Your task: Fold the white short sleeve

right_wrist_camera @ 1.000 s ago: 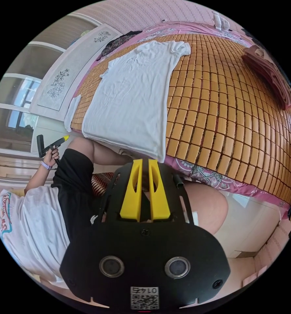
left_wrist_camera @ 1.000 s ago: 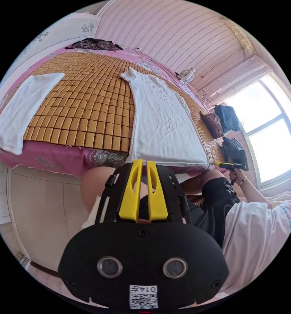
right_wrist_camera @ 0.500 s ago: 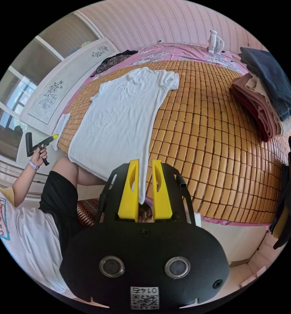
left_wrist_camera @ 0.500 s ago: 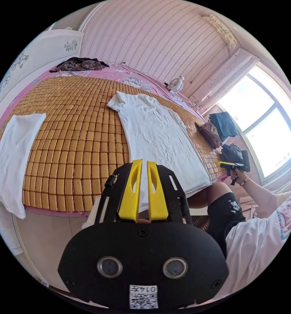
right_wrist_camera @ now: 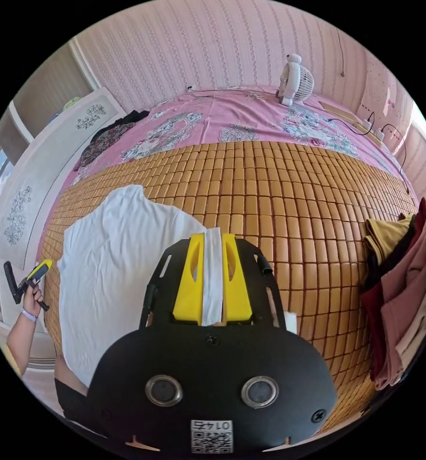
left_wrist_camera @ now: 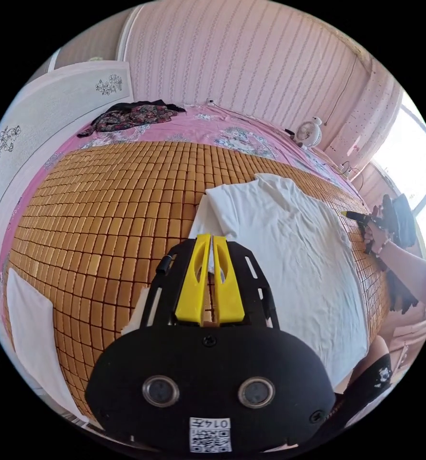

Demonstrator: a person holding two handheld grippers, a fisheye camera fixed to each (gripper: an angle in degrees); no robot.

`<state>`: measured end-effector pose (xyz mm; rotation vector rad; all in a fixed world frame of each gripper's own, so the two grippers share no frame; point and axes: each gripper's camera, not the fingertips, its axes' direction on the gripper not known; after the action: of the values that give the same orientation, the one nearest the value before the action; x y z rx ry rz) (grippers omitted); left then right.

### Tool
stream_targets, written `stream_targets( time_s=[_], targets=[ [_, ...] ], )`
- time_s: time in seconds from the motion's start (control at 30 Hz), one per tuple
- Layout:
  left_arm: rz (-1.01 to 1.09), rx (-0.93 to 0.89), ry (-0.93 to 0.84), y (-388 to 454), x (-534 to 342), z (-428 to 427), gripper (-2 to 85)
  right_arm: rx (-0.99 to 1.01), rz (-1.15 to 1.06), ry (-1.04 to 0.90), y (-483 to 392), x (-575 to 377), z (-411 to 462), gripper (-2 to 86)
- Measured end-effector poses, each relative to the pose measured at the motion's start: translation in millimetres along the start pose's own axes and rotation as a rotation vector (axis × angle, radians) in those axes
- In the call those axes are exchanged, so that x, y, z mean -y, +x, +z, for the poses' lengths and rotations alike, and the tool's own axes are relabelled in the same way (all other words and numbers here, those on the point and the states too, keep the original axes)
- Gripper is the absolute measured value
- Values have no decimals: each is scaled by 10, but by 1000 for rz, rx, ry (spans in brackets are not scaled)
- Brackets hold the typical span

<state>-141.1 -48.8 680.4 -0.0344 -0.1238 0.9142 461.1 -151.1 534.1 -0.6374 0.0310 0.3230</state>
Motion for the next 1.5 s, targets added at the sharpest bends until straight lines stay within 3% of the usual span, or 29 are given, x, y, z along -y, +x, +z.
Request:
stream_targets(
  time_s=[0.13, 0.37, 0.53, 0.67, 1.03, 1.2, 1.37, 1.5],
  targets=[
    [-9, 23, -189, 33, 100, 262, -10, 37, 19, -72, -13, 142, 56, 14],
    [-127, -25, -151, 12, 175, 227, -10, -5, 217, -17, 295, -37, -760, 24],
    [-147, 0, -163, 67, 247, 214, -10, -15, 135, -56, 91, -205, -1016, 52],
    [-170, 33, -141, 126, 242, 193, -10, 15, 6, -202, -231, -248, -838, 36],
    [-213, 62, -73, 171, 160, 111, -10, -23, 20, -224, -505, -244, -1412, 3],
    [-257, 3, 36, 126, 7, -158, -10, -44, -145, -158, -1167, 294, -1660, 10],
    [-286, -1, 112, -9, -152, -369, -8, 158, -505, -148, -2613, 1025, -1329, 26],
    [-287, -4, 117, -154, -110, -274, 9, 253, -665, -160, -3529, 1352, -1013, 35]
  ],
)
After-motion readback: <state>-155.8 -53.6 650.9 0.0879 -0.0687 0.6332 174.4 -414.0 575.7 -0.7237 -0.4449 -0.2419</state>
